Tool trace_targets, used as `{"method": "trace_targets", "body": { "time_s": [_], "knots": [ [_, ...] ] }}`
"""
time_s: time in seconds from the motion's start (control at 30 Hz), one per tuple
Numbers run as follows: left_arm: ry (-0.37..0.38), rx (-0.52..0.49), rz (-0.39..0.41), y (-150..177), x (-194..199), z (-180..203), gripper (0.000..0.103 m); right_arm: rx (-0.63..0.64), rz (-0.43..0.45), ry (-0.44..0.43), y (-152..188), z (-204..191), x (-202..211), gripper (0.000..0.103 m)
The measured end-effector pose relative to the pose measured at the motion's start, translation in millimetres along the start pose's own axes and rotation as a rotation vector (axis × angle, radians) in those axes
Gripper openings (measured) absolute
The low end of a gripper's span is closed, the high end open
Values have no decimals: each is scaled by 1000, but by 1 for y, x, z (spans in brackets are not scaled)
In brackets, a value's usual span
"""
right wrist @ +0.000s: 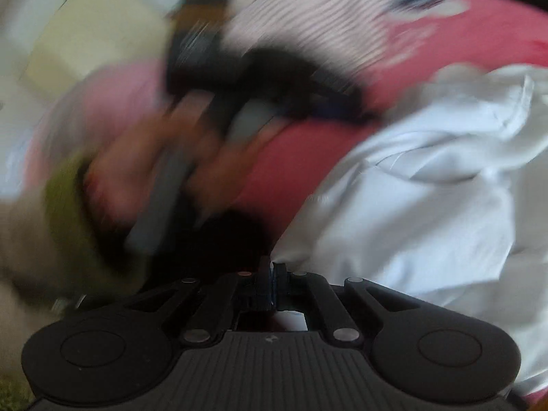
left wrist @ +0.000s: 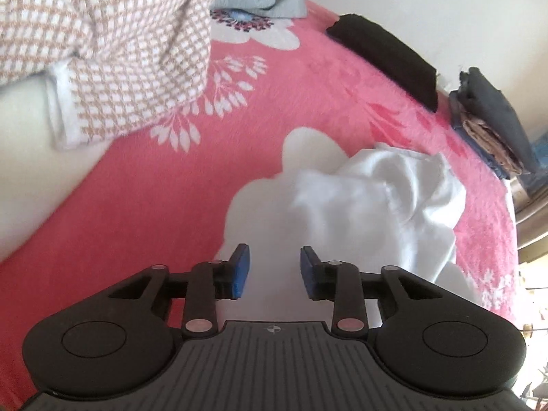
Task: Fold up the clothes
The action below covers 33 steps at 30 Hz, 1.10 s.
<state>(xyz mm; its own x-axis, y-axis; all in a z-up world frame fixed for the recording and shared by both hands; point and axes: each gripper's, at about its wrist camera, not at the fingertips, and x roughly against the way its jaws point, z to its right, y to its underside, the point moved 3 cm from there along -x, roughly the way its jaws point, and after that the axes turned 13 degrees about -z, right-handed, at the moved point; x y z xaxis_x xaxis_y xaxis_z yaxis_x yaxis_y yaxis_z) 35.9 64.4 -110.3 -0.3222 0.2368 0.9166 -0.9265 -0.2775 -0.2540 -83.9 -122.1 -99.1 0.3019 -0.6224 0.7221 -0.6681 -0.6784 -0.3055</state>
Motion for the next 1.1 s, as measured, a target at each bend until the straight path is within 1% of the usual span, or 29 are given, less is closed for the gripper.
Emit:
{"method": "trace_targets", "body": {
  "time_s": [0.07, 0.13, 0.2, 0.27, 0.37, 0.43, 0.47, 0.57, 0.67, 0.7, 0.73, 0.8, 0.9, 0.97, 1.03, 1.07, 1.1],
  "knots": [
    [8, -1, 2, -1, 2, 1, 34, 15, -11, -10, 8, -13, -1, 1],
    [16, -1, 3, 0, 4, 2, 36, -11, 14, -3, 11, -13, 9, 1],
    [23, -1, 14, -1, 8, 4, 41, -52, 58, 12, 13, -6, 23, 1],
    [24, -1, 39, -2, 14, 4, 47, -102, 127, 31, 15, 3, 43, 1],
    [13, 3, 98, -5, 27, 2, 52, -208, 267, 52, 20, 28, 79, 1],
    [-2, 6, 131, -7, 34, -1, 54, -276, 366, 66, 23, 47, 105, 1],
    [-9, 7, 136, -8, 35, -2, 54, -297, 414, 86, 23, 56, 120, 1],
    [-15, 3, 123, -9, 34, -3, 55, -331, 576, 173, 22, 80, 173, 1],
    [5, -32, 90, -4, 27, 5, 59, -356, 778, 236, 33, 85, 231, 1],
    [17, -45, 78, -1, 24, 8, 61, -363, 840, 273, 41, 85, 253, 1],
    [37, -56, 61, 2, 21, 11, 65, -365, 891, 317, 50, 82, 273, 1],
    [84, -76, 17, 6, 12, 20, 66, -373, 983, 412, 65, 78, 306, 1],
    [134, -127, -18, 12, 2, 35, 67, -436, 1065, 584, 91, 72, 339, 1],
    [146, -178, -36, 16, -3, 45, 74, -479, 1114, 700, 110, 66, 361, 1],
    [143, -236, -57, 22, -8, 56, 79, -563, 1169, 778, 129, 66, 372, 1],
    [135, -267, -64, 25, -11, 62, 82, -611, 1190, 804, 139, 69, 374, 1],
    [121, -302, -69, 28, -14, 68, 84, -657, 1186, 804, 143, 76, 372, 1]
  ]
}}
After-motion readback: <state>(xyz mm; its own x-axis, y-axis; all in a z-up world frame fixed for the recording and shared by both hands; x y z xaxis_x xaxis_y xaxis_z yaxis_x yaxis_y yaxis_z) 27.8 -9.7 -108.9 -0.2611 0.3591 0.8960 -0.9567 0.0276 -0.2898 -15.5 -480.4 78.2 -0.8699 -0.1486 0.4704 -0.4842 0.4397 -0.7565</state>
